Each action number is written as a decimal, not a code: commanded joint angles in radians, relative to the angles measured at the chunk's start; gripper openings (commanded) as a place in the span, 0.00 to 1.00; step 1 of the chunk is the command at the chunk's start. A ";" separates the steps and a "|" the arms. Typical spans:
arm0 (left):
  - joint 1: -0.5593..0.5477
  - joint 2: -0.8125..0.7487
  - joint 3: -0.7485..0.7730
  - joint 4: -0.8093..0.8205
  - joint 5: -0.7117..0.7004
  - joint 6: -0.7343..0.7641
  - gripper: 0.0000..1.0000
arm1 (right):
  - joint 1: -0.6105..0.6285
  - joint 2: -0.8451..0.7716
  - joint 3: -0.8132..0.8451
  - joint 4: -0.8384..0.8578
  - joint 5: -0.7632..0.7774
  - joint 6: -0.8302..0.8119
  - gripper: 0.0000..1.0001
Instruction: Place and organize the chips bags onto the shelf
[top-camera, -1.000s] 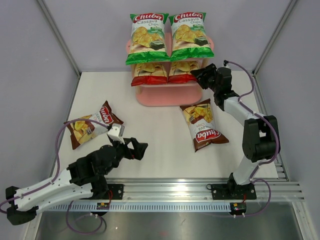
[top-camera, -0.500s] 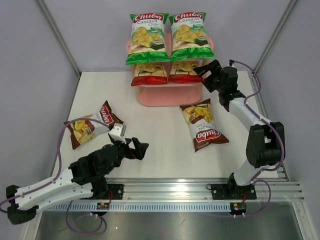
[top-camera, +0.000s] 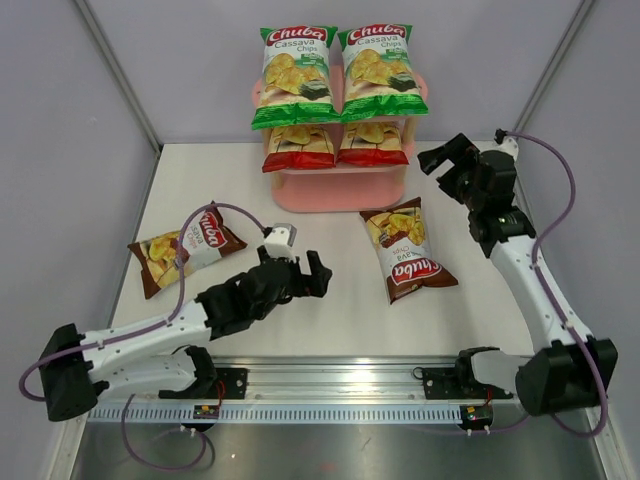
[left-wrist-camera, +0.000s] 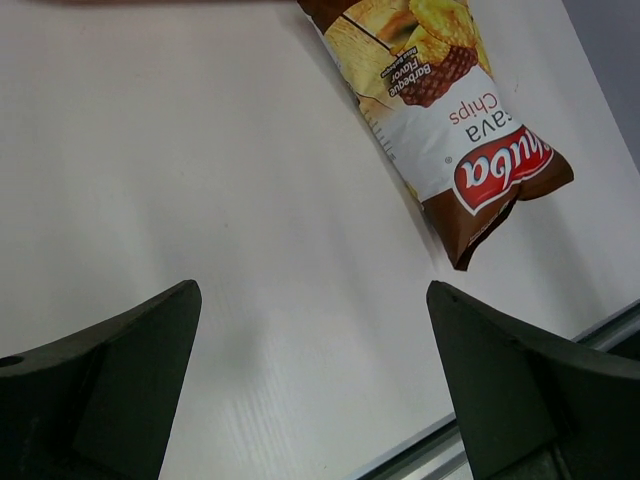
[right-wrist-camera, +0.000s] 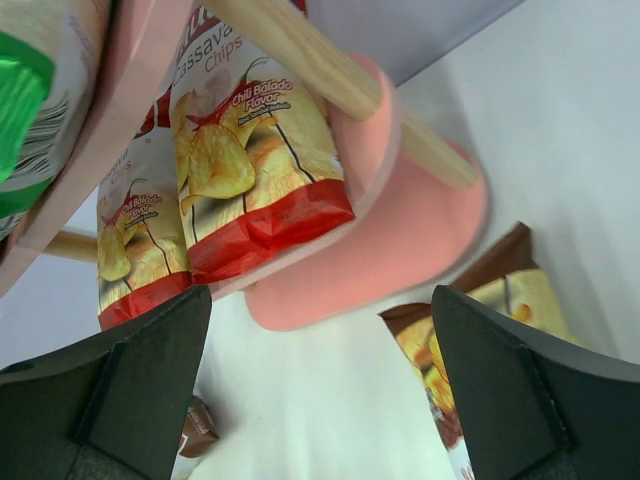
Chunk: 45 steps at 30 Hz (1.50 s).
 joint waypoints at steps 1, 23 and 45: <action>0.070 0.107 0.060 0.198 0.129 -0.080 0.99 | -0.005 -0.156 -0.045 -0.210 0.151 -0.059 0.99; 0.242 1.022 0.528 0.584 0.611 -0.268 0.99 | -0.005 -0.769 -0.250 -0.418 -0.200 -0.063 0.98; 0.194 1.273 0.592 0.757 0.599 -0.384 0.84 | -0.005 -0.744 -0.282 -0.347 -0.308 -0.029 0.95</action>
